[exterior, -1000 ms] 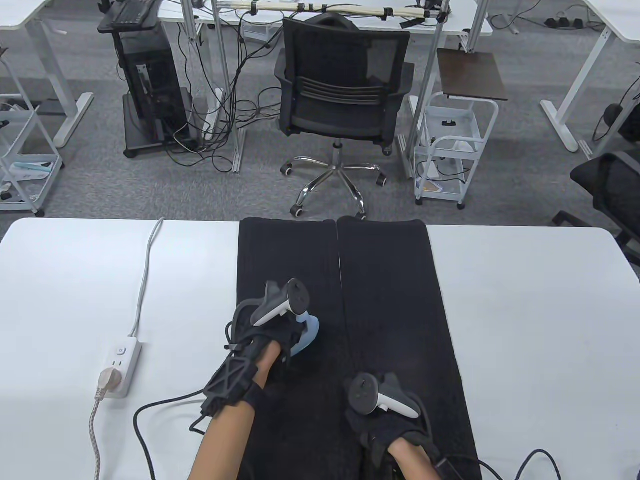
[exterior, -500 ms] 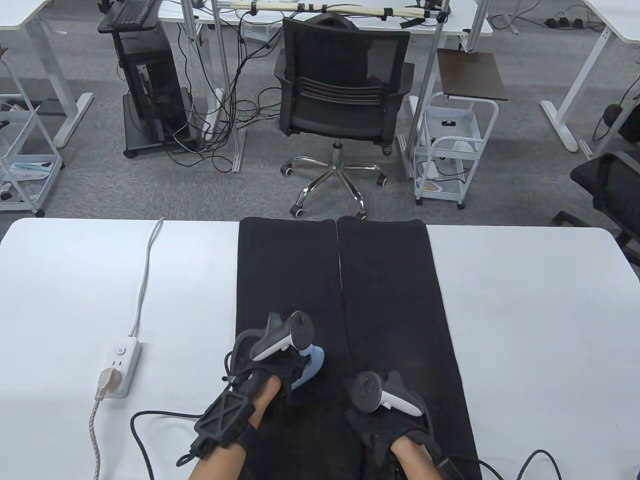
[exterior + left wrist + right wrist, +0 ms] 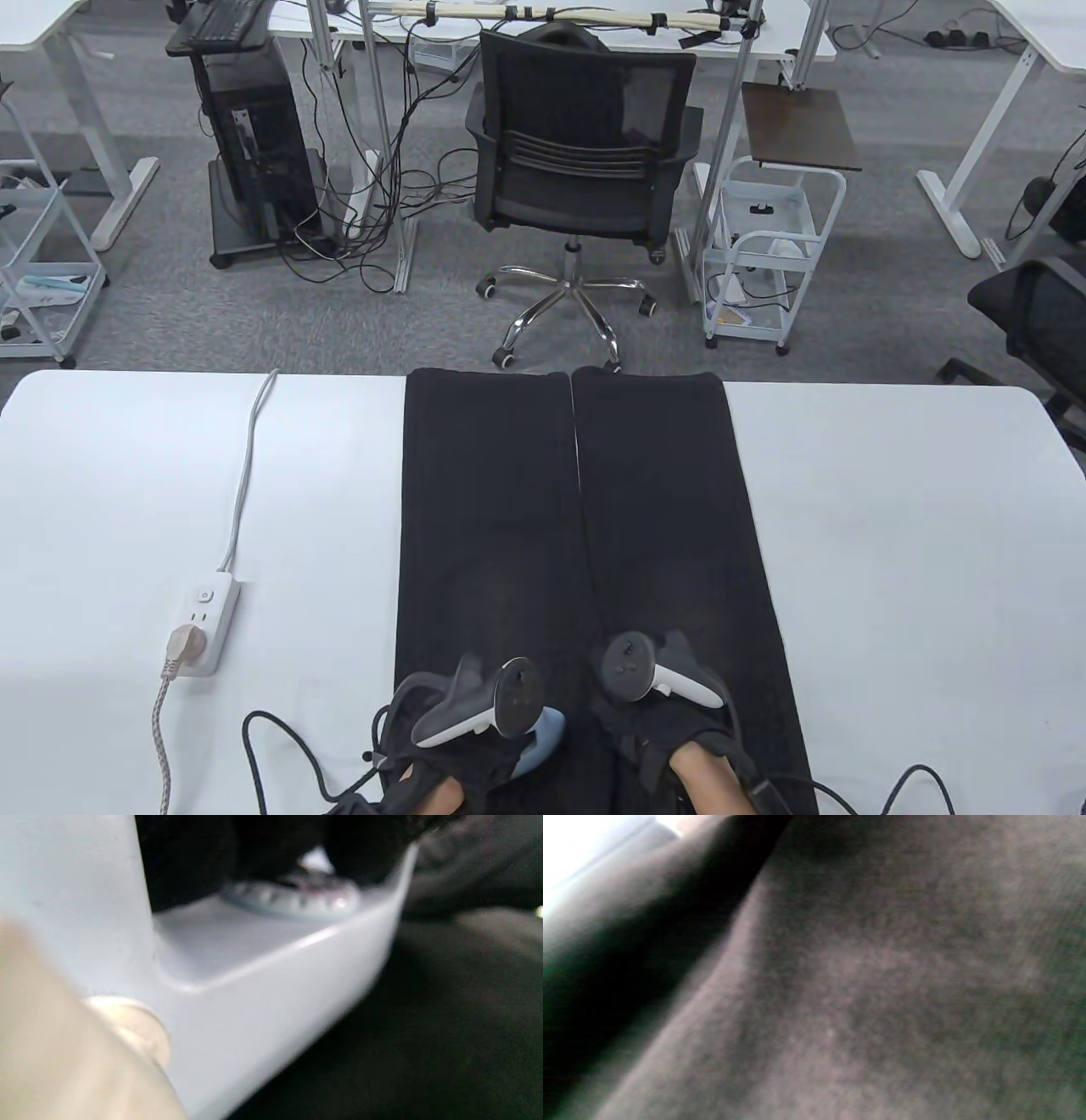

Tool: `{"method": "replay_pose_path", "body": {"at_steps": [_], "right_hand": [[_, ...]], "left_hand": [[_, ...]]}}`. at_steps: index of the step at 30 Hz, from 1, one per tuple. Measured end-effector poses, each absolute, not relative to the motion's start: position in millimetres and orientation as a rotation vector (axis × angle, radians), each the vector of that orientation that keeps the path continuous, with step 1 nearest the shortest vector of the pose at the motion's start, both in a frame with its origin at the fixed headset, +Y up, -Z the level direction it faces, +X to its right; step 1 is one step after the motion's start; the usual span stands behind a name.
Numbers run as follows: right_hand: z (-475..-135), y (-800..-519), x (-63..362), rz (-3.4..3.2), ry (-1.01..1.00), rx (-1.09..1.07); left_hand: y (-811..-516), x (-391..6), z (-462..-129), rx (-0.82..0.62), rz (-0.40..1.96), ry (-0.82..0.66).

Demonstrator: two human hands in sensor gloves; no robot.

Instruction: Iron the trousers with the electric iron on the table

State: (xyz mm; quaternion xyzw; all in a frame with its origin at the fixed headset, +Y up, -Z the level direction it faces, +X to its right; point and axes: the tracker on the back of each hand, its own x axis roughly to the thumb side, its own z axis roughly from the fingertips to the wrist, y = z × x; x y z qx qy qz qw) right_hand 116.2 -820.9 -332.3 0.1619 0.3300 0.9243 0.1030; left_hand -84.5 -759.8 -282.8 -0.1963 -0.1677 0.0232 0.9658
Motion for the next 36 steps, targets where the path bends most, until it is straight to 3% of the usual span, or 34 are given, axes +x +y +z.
{"method": "replay_pose_path", "body": {"at_steps": [8, 13, 17, 21, 25, 29, 31, 36], "right_hand": [[-330.5, -818.9, 116.8, 2.75, 0.925, 0.499], [-326.2, -799.2, 127.8, 2.74, 0.739, 0.48], [-325.5, -775.9, 146.9, 2.792, 0.604, 0.444], [-327.9, -752.1, 184.9, 2.866, 0.502, 0.356], [-334.2, -742.8, 225.8, 2.865, 0.457, 0.243], [-337.6, -755.4, 253.6, 2.872, 0.476, 0.165], [-338.9, -776.6, 269.3, 2.867, 0.552, 0.099], [-341.0, -817.3, 284.5, 2.847, 0.68, 0.02]], "left_hand": [[-759.5, -85.0, -282.0, -0.388, 0.043, -0.328], [-754.9, -83.8, -283.4, -0.361, 0.024, -0.341], [-728.7, -72.7, -291.5, -0.293, 0.064, -0.346], [-692.8, -30.6, -298.9, -0.239, 0.052, -0.426], [-681.0, 28.5, -298.6, -0.242, 0.025, -0.533], [-698.0, 82.4, -289.7, -0.285, 0.013, -0.627], [-721.8, 110.7, -282.2, -0.344, -0.008, -0.681], [-759.8, 133.2, -280.8, -0.38, -0.102, -0.714]]}}
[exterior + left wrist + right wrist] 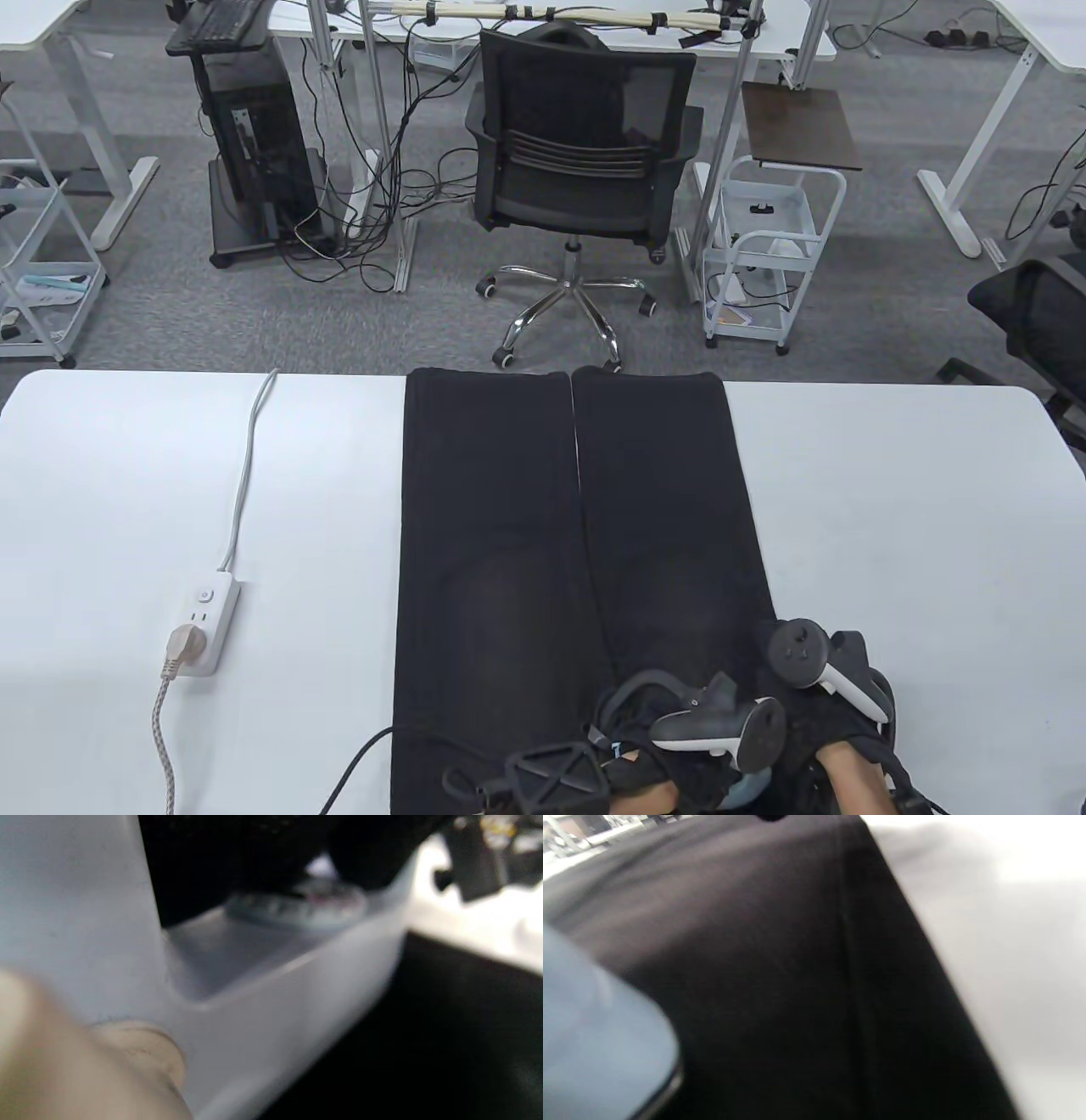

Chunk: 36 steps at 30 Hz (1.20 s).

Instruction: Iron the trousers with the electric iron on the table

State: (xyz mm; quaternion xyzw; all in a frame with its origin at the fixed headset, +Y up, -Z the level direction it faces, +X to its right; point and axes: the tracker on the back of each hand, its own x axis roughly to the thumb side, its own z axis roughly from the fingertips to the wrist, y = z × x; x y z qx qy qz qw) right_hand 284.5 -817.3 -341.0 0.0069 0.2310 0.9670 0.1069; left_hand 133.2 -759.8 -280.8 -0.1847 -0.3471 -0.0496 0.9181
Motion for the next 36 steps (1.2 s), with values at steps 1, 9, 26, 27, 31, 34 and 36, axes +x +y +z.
{"method": "replay_pose_path", "body": {"at_steps": [1, 9, 26, 27, 31, 34, 36], "right_hand": [[-341.9, -823.1, 286.3, 2.848, 0.751, 0.018], [-344.9, -826.7, 286.6, 2.823, 0.803, -0.02], [-347.6, -822.3, 287.4, 2.83, 0.763, -0.031], [-349.0, -821.6, 289.1, 2.834, 0.727, -0.046], [-351.6, -821.2, 297.0, 2.811, 0.691, -0.103], [-351.4, -821.7, 303.9, 2.77, 0.688, -0.121], [-351.1, -822.2, 305.3, 2.772, 0.675, -0.124]], "left_hand": [[-760.5, 132.9, -284.1, -0.35, -0.077, -0.688], [-758.4, 127.9, -366.1, -0.32, -0.094, -0.54], [-758.7, 113.0, -468.3, -0.352, 0.008, -0.223], [-758.8, 113.8, -462.4, -0.353, 0.007, -0.23], [-759.6, 121.4, -426.3, -0.354, -0.008, -0.296], [-760.0, 127.7, -397.6, -0.358, -0.015, -0.345], [-760.5, 131.5, -376.7, -0.362, -0.017, -0.377]]}}
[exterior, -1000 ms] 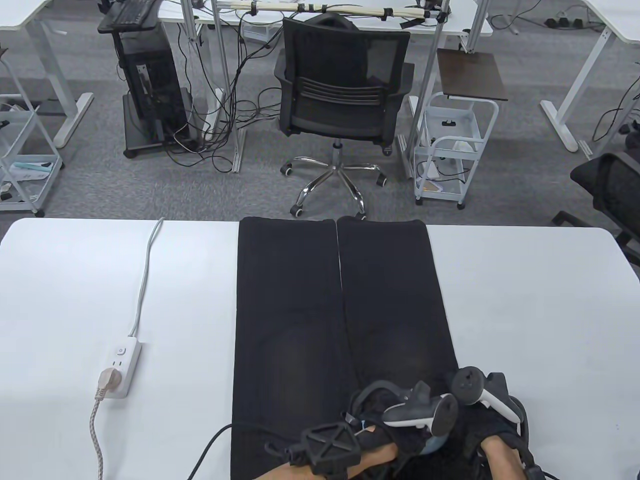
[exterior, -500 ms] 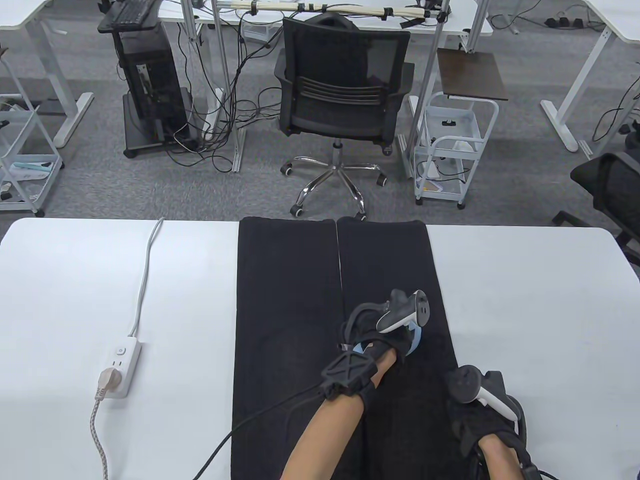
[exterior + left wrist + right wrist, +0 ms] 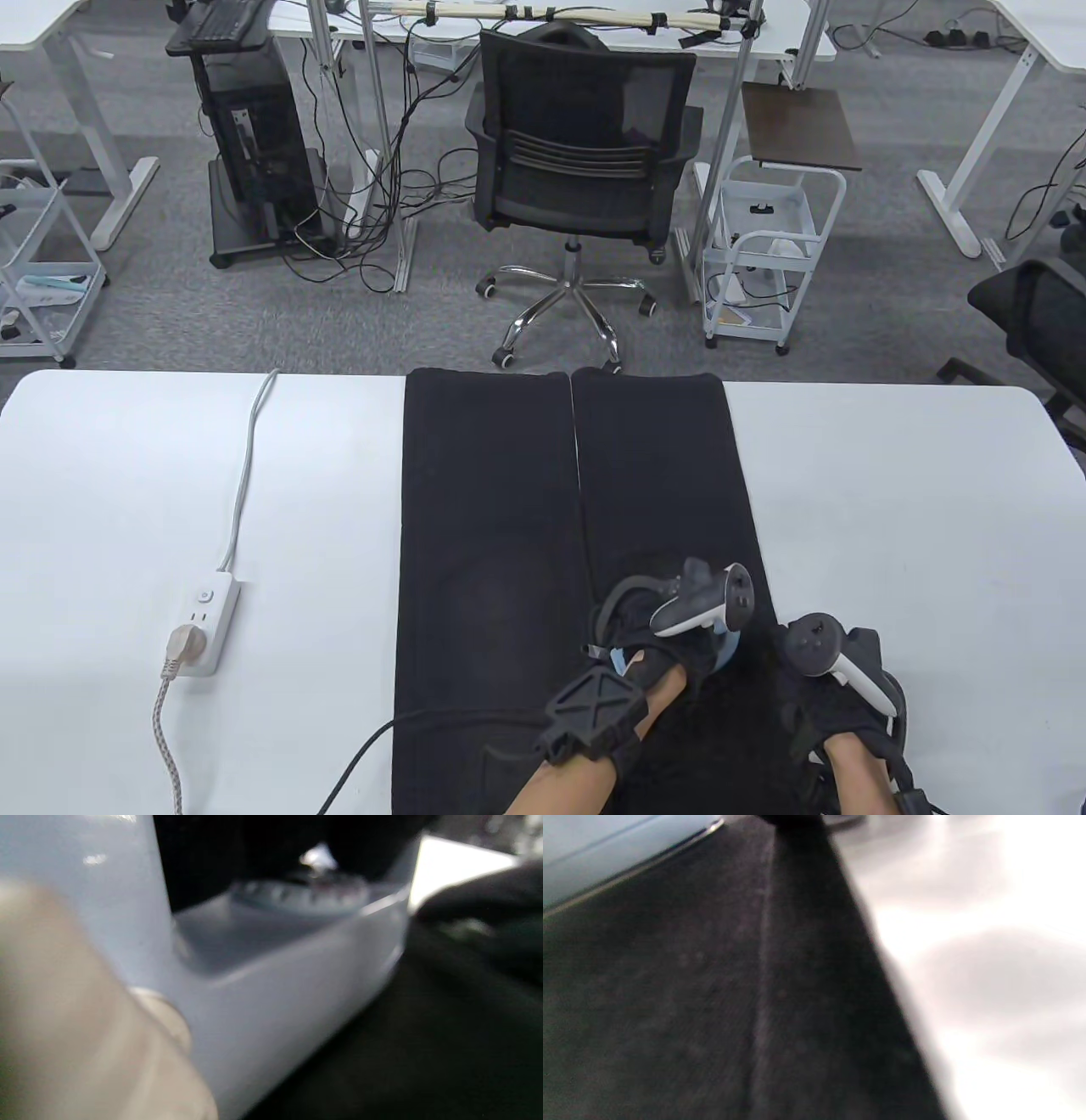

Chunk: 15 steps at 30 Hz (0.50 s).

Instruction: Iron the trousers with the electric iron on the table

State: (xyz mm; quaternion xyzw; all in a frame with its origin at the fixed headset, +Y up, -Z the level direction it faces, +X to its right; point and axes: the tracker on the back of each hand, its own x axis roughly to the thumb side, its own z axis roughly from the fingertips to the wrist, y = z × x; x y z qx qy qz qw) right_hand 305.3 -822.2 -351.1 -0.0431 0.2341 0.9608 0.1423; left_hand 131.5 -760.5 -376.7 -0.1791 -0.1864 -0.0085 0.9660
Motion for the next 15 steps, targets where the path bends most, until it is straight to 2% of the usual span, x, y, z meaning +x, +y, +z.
{"method": "replay_pose_path", "body": {"at_steps": [8, 12, 15], "right_hand": [[-350.5, -821.7, 304.8, 2.768, 0.691, -0.076], [-349.4, -821.7, 303.0, 2.769, 0.717, -0.052], [-348.9, -821.5, 303.0, 2.764, 0.709, -0.038]], "left_hand": [[-762.1, 133.8, -283.0, -0.386, -0.017, -0.526], [-762.1, 129.3, -264.1, -0.341, -0.023, -0.516], [-761.9, 129.1, -266.6, -0.34, -0.017, -0.483]]}}
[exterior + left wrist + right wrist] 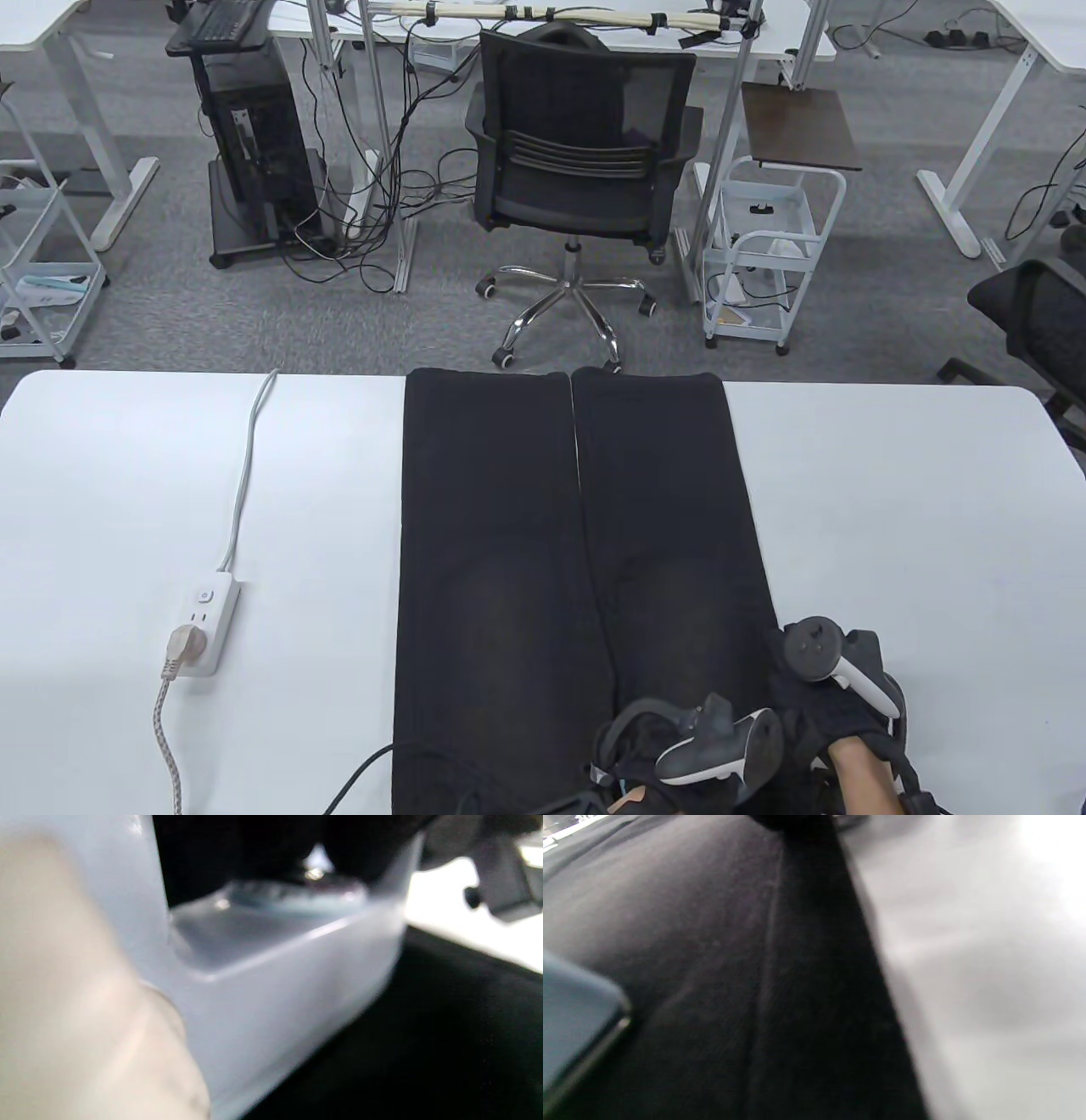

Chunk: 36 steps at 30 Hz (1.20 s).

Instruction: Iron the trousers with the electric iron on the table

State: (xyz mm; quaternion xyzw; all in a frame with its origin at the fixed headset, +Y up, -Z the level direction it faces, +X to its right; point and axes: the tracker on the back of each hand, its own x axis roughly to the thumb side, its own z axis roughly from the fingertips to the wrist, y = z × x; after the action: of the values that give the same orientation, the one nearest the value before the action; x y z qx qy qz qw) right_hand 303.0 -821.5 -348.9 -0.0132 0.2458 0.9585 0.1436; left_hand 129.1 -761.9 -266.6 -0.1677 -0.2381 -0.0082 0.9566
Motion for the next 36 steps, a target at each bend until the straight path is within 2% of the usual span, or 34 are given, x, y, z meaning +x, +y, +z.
{"method": "replay_pose_path", "body": {"at_steps": [4, 10, 14, 19, 29, 36], "right_hand": [[-348.8, -821.2, 303.9, 2.749, 0.705, -0.039], [-349.1, -821.5, 300.8, 2.765, 0.768, -0.031], [-348.6, -821.5, 299.1, 2.77, 0.79, -0.025], [-349.4, -821.2, 296.8, 2.781, 0.81, -0.026], [-348.9, -820.5, 297.0, 2.774, 0.819, -0.027], [-349.3, -819.9, 301.5, 2.745, 0.81, -0.034]], "left_hand": [[-761.2, 130.1, -292.7, -0.324, -0.02, -0.429], [-759.6, 117.7, -370.6, -0.319, -0.007, -0.304], [-758.9, 106.4, -416.0, -0.331, -0.003, -0.272], [-758.9, 91.0, -447.7, -0.342, 0.019, -0.233], [-759.1, 94.1, -429.3, -0.343, 0.016, -0.252], [-760.0, 107.7, -377.2, -0.346, -0.006, -0.368]]}}
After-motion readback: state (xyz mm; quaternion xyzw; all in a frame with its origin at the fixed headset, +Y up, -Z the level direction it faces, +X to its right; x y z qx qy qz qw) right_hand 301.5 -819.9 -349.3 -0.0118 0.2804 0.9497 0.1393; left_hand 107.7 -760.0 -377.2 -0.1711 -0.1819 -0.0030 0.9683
